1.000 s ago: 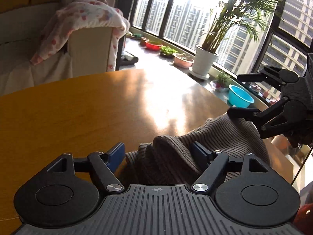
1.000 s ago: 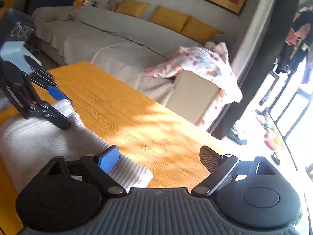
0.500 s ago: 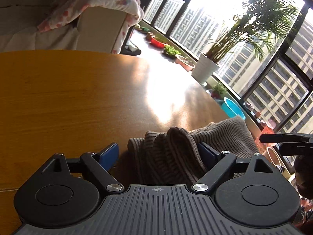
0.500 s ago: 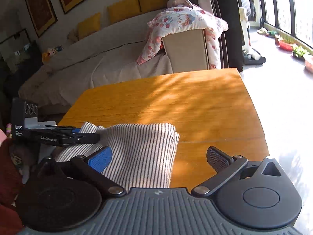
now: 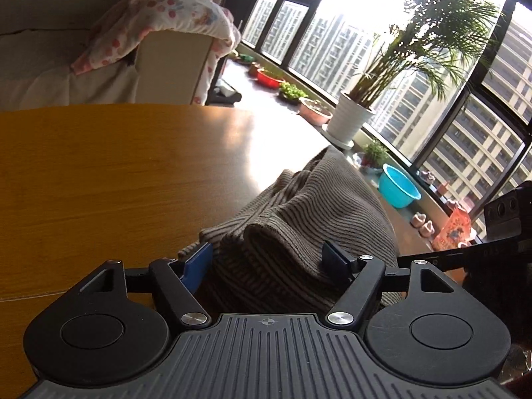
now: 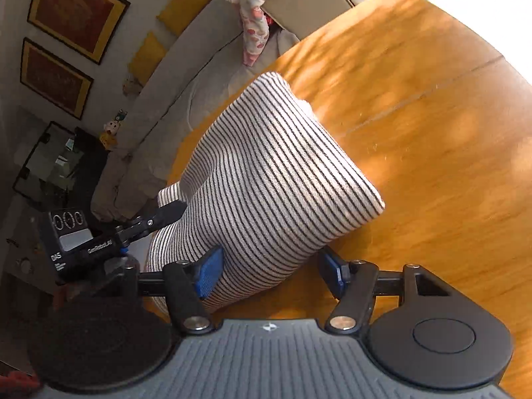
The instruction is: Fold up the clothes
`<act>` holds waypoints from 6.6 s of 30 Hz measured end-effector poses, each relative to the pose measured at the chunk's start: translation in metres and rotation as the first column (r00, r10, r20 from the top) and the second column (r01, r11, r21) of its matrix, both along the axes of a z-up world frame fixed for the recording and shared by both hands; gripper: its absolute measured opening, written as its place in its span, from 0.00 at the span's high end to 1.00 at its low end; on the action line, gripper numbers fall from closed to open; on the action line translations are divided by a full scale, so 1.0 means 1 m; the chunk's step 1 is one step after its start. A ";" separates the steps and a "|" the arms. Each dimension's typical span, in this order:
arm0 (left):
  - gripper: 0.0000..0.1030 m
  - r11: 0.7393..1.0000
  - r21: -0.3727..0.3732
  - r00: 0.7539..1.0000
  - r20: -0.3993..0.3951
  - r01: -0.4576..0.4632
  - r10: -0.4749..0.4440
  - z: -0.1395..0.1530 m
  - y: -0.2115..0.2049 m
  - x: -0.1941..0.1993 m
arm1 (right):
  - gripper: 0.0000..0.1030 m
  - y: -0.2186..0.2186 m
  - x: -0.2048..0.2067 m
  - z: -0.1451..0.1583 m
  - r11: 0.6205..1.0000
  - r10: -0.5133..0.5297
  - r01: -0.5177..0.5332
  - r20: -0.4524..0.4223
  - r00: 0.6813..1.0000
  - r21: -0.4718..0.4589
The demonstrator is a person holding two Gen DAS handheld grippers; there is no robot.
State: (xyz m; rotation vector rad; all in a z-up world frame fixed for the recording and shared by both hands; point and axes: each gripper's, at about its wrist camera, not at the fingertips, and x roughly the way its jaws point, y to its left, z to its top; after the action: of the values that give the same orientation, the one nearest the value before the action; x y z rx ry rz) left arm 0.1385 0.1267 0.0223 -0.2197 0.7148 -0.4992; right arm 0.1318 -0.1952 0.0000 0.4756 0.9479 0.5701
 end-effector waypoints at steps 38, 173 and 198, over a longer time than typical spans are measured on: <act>0.16 0.976 -0.197 0.994 -0.048 0.089 -0.101 -0.017 -0.047 -0.043 | 0.31 0.030 -0.035 0.063 0.896 0.158 0.103 0.527 0.835 -0.431; 0.49 0.983 -0.060 0.984 -0.028 -0.176 0.174 -0.035 0.000 -0.096 | 0.00 0.099 -0.099 0.003 0.912 0.279 -0.046 0.533 0.799 -0.408; 0.35 0.989 -0.059 0.990 -0.031 -0.136 0.135 -0.044 0.005 -0.096 | 0.30 0.117 0.040 0.054 0.899 0.437 -0.373 0.443 0.783 -0.227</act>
State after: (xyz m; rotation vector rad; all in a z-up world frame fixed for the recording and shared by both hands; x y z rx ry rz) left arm 0.0428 0.1320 -0.0216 -0.3301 0.7064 -0.3889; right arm 0.1721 -0.0782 0.0539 -0.0096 0.5898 0.9653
